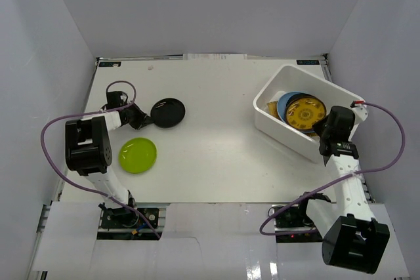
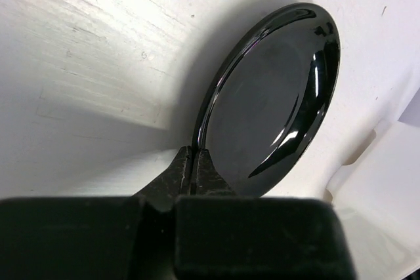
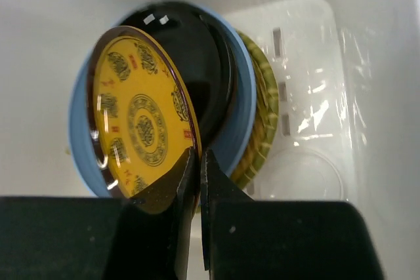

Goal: Place the plates into the plastic bin on the countertop

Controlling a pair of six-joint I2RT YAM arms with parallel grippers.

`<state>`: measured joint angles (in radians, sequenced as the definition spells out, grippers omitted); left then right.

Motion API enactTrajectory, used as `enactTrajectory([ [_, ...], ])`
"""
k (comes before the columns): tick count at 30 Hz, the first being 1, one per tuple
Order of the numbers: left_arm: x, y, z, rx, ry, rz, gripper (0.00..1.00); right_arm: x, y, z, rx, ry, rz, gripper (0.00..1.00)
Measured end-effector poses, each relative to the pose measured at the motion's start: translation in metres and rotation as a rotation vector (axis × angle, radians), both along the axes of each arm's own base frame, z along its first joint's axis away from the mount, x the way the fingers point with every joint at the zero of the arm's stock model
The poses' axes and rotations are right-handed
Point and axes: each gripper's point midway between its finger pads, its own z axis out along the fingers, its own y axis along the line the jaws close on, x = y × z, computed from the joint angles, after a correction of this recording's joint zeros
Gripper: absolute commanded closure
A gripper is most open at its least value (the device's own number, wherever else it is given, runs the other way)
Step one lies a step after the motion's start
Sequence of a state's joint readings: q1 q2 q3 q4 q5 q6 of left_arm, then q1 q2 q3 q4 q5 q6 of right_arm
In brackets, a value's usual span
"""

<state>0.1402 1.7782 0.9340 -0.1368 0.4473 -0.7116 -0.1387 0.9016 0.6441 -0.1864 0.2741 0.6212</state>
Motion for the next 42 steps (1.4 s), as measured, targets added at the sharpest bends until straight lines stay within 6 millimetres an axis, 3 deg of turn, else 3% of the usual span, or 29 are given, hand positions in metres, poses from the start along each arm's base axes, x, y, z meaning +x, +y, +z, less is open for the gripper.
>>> enactTrajectory([
  [2,0.001,-0.001,0.001,-0.005,-0.007,-0.003,1.0,-0.008,0.003,-0.018,0.019,0.049,0.005,0.78],
  [3,0.001,-0.001,0.002,-0.007,-0.008,-0.004,1.0,-0.009,0.003,-0.02,0.025,0.049,0.004,0.54],
  [6,0.002,-0.004,0.005,-0.015,-0.018,-0.011,1.0,-0.013,0.007,-0.017,0.032,0.027,0.019,0.19],
  [10,0.003,-0.015,0.027,-0.017,-0.071,-0.039,1.0,-0.013,0.015,-0.007,0.04,-0.011,0.064,0.09],
  [13,0.002,-0.04,0.067,-0.026,-0.167,-0.098,1.0,-0.014,0.023,0.015,0.047,-0.052,0.106,0.07],
  [16,0.002,-0.081,0.12,-0.037,-0.29,-0.187,1.0,-0.011,0.034,0.065,0.046,-0.147,0.178,0.06],
  [20,-0.002,-0.152,0.202,-0.064,-0.476,-0.328,1.0,-0.015,0.055,0.166,0.017,-0.366,0.303,0.12],
  [23,-0.014,-0.208,0.252,-0.086,-0.585,-0.417,1.0,-0.033,0.072,0.232,-0.011,-0.512,0.393,0.26],
  [24,-0.02,-0.229,0.267,-0.097,-0.615,-0.447,1.0,-0.04,0.077,0.25,-0.026,-0.553,0.419,0.37],
  [25,-0.026,-0.246,0.278,-0.104,-0.641,-0.468,1.0,-0.047,0.08,0.264,-0.043,-0.584,0.44,0.39],
  [28,-0.04,-0.296,0.3,-0.131,-0.682,-0.538,1.0,-0.062,0.089,0.291,-0.082,-0.647,0.486,0.18],
  [30,-0.043,-0.321,0.303,-0.14,-0.689,-0.569,1.0,-0.062,0.091,0.289,-0.106,-0.635,0.512,0.05],
  [32,-0.042,-0.337,0.295,-0.13,-0.671,-0.582,1.0,-0.051,0.098,0.266,-0.102,-0.569,0.579,0.02],
  [38,-0.049,-0.371,0.266,-0.095,-0.61,-0.632,1.0,-0.027,0.116,0.165,0.03,-0.322,0.72,0.04],
  [42,-0.063,-0.384,0.269,-0.107,-0.617,-0.669,1.0,-0.028,0.117,0.136,0.055,-0.26,0.73,0.1],
])
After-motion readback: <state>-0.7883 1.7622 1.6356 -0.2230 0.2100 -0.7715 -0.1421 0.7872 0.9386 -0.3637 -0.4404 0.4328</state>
